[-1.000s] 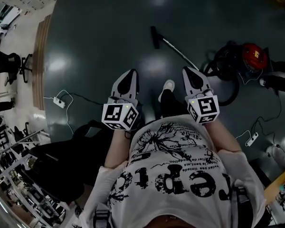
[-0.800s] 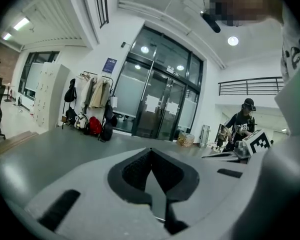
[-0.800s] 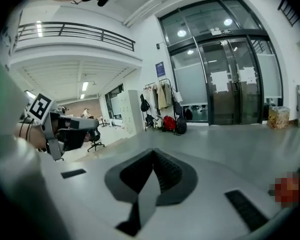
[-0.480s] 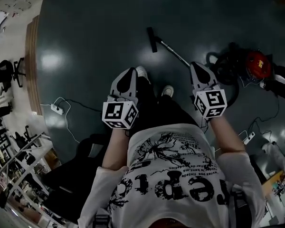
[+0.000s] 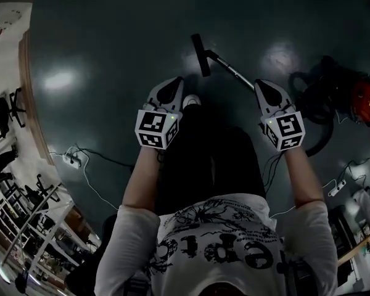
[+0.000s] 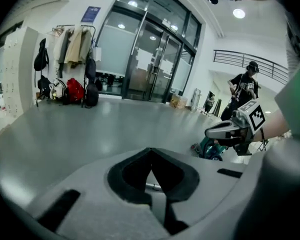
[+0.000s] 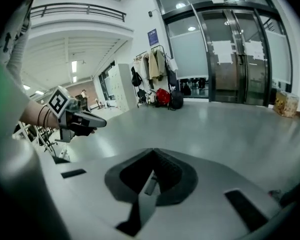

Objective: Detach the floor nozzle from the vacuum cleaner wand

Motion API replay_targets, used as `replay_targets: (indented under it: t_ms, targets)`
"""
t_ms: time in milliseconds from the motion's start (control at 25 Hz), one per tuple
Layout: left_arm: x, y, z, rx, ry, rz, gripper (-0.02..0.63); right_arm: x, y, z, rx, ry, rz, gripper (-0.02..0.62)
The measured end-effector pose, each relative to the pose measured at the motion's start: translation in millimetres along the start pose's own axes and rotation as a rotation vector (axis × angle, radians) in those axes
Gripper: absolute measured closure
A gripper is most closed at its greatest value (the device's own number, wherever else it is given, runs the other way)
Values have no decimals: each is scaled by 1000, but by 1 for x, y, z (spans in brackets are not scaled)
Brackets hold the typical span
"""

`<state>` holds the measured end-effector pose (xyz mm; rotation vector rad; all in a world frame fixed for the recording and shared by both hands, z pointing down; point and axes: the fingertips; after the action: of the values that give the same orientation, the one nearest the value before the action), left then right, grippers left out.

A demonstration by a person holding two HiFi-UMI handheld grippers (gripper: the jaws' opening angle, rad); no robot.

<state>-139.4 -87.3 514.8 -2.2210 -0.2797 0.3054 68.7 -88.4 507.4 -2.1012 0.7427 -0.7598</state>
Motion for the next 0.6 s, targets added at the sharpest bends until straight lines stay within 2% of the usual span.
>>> replay_targets:
  t_ms: [120,200,400,520,600]
  targets:
    - [-20,-70,-97,-22,-42,-59,603,44,-82,-79,-47,17,45,592]
    - [-32,-114,-153,-30,-59,-85,603,71,-136,-126,-82,43,39,592]
    - [-47,-209,-251,-59,-108,-11,602,129,-242,-209,-121,36,-16,592]
    - [-54,-256,-293,-89,-96,1,603,148,-290,-240,-162,41,-30,592]
    - [-58,-280,-313,-117,-70,47,602,154,-319,-257,-215,64,-34,592]
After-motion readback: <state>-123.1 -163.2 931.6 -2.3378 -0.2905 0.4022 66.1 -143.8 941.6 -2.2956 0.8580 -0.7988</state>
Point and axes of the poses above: the fingertips, and each gripper's own axes: z backward along the fingers, x to its right, y out of its top, and after that the axes turned 12 degrees about y, right-handed
